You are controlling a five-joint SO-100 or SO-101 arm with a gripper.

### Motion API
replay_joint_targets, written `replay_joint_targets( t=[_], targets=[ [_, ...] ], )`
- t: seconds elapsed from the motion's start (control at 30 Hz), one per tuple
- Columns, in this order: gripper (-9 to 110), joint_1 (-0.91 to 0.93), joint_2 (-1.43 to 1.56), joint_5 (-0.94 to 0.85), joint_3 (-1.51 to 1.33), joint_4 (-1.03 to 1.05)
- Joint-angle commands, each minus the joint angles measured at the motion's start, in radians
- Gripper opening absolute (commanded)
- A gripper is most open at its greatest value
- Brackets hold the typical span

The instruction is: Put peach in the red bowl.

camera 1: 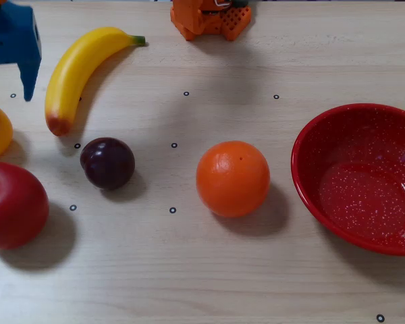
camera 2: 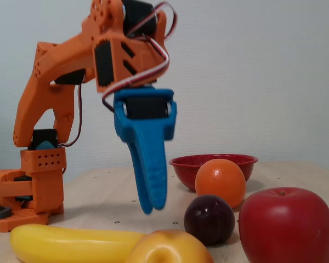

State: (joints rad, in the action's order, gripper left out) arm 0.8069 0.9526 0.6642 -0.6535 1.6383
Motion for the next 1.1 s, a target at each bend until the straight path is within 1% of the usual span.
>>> replay_joint_targets(
  t=[0.0, 0.17, 0.4, 0.5, 0.73, 1.07],
  targets=[
    [47, 0.018, 0.058, -0.071, 0.094, -0.052],
    [47, 0.023, 0.037, -0.183, 0.098, -0.121],
    [51, 0.035, 0.008, -0.245, 0.121, -0.104],
    [51, 0.043, 0.002, -0.201, 0.121, -0.107],
    [50, 0.031, -0.003, -0.008, 0.121, -0.091],
    [51, -0.014, -0.040, 0.201, 0.118, -0.038]
  ],
)
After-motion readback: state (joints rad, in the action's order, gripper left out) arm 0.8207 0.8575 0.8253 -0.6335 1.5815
